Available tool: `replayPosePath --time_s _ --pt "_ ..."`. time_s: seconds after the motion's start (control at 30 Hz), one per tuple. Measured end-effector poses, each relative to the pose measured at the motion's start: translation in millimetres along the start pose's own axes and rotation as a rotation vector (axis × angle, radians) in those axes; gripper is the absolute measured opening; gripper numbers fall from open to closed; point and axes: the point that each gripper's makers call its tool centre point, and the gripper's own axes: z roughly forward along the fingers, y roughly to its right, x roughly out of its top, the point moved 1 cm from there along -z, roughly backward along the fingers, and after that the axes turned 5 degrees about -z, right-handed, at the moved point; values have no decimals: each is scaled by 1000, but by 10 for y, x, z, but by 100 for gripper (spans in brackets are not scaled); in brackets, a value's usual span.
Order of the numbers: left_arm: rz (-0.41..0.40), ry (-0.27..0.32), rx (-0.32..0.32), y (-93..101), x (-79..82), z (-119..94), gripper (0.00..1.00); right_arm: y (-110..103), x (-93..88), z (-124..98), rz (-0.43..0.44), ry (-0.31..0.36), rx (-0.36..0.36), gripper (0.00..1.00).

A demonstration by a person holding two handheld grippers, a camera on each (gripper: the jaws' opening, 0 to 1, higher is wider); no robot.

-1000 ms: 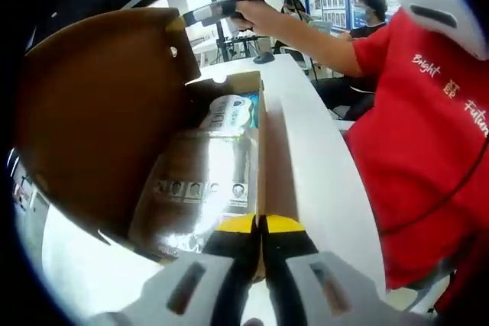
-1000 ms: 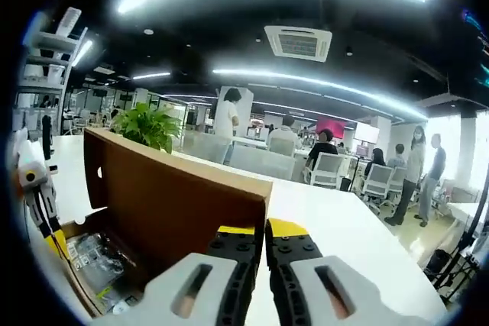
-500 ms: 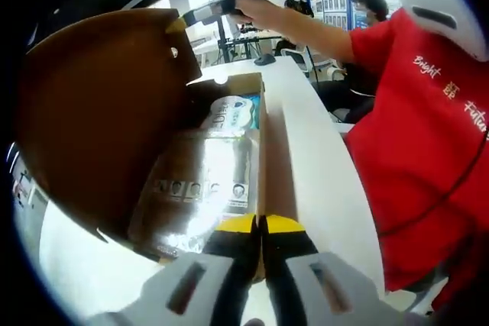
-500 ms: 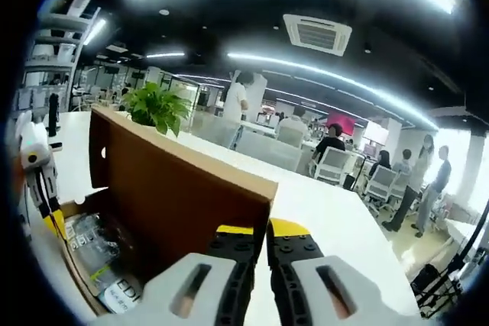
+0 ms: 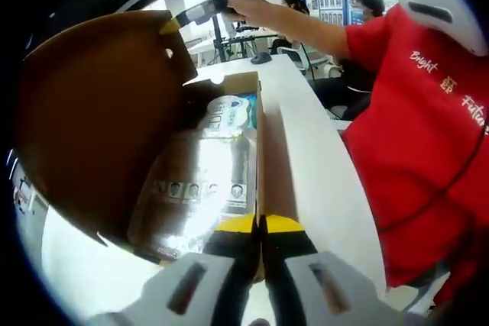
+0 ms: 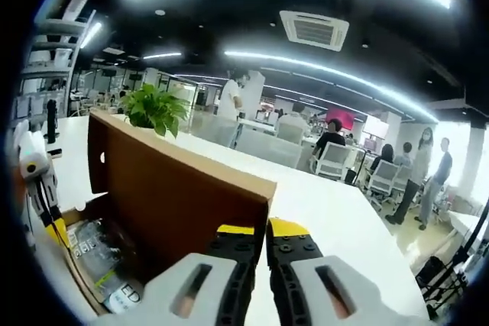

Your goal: Operate the shoe box by opening the lid, removing the specified soft item, and placing it in the target area until the item is outside and the box remains undamaged.

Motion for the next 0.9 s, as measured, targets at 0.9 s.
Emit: replayPosePath --time_s 0.9 --pt "-7 16 28 -1 18 2 2 87 -18 264 130 104 -61 0"
